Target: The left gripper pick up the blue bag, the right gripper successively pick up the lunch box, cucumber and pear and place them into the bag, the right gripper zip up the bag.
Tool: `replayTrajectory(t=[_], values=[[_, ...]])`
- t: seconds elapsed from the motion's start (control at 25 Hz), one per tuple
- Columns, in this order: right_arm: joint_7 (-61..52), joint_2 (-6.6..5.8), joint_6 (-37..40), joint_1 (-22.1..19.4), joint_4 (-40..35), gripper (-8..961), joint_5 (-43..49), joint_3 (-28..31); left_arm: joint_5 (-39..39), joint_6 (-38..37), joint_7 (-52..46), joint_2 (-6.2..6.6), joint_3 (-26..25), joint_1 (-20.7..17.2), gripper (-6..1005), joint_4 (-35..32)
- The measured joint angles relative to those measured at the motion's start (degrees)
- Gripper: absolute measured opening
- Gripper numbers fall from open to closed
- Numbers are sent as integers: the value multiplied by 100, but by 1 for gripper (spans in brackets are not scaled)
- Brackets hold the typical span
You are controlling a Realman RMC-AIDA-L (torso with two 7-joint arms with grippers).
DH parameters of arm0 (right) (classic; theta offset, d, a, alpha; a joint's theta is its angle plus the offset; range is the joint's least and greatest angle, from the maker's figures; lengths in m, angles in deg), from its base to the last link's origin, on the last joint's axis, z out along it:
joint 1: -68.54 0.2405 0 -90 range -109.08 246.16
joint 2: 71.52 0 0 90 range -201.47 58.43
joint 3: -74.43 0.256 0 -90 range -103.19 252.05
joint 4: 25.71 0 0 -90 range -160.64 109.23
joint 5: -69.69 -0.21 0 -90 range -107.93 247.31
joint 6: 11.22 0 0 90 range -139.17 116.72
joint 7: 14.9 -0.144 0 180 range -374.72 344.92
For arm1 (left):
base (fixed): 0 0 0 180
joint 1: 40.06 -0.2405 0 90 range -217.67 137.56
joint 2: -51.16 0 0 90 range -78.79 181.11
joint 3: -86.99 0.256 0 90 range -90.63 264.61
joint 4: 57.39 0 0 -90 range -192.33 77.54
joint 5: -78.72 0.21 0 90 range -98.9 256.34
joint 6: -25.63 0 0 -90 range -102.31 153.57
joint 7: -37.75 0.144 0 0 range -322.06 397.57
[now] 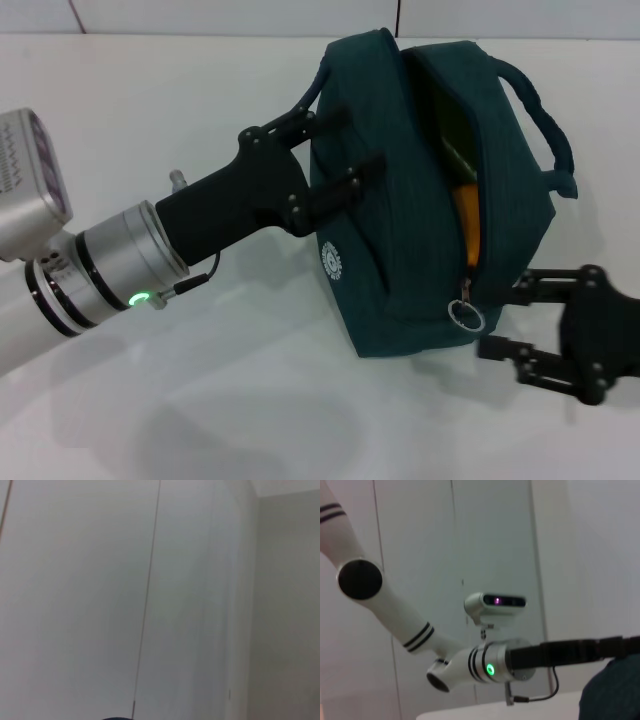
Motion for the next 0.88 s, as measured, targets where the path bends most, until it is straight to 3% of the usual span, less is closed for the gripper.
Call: replayTrajectory(t=[0.04, 0.16, 0.4, 0.88], values=[[-103, 86, -165, 124, -13, 449, 109, -13, -10, -6, 0, 0, 25, -3, 643, 0], [-211, 178, -426, 258, -31, 448, 156, -61, -45, -19, 0, 0, 105, -13, 642, 0], [-218, 265, -604, 412, -32, 445, 57, -335, -40, -26, 0, 0, 114, -8, 642, 0], [726, 292, -438, 286, 539, 441, -1641, -346, -30, -33, 76, 0, 118, 15, 641, 0]])
